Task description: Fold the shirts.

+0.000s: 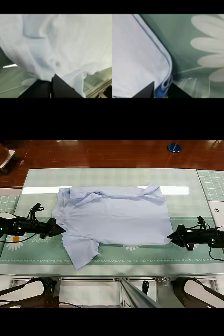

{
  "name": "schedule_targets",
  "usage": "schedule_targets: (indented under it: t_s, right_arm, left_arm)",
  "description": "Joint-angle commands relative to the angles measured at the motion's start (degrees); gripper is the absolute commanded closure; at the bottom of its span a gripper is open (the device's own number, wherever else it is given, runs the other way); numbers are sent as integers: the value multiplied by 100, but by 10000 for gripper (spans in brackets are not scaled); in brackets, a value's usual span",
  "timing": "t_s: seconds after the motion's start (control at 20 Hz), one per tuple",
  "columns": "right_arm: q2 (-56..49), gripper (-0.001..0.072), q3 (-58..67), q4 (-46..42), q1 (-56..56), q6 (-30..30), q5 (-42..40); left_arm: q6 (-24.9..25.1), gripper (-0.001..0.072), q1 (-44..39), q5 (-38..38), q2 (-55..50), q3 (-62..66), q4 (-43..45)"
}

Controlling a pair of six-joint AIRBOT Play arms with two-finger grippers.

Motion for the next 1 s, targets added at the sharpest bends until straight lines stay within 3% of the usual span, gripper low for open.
schedule_targets:
  t_s: [0.0, 0.05, 0.25, 0.35, 0.5, 0.7, 0.95]
  right_arm:
    - [-76, 602, -2, 667, 31, -516, -70]
    - [-76, 684, 11, 857, 146, -791, -68]
    - [-42, 684, 986, 1008, 765, -855, 428]
    - [164, 685, 2164, 1010, 903, -660, 789]
    - [675, 684, 4271, 946, 925, -313, 702]
    - [1233, 684, 6645, 173, 927, 238, 654]
    - [2520, 684, 7296, -831, 927, 525, 903]
  left_arm:
    - [4, 690, -4, 107, 2, 7, -201]
    - [7, 691, -4, 122, 4, 7, -356]
    - [426, 691, 13, -170, 190, 382, -1631]
    - [483, 691, 57, -271, 625, 981, -2481]
    - [612, 691, 155, 39, 1475, 2321, -3327]
    - [391, 691, 157, 933, 2402, 4155, -2256]
    - [-673, 691, 164, 977, 3591, 5355, 317]
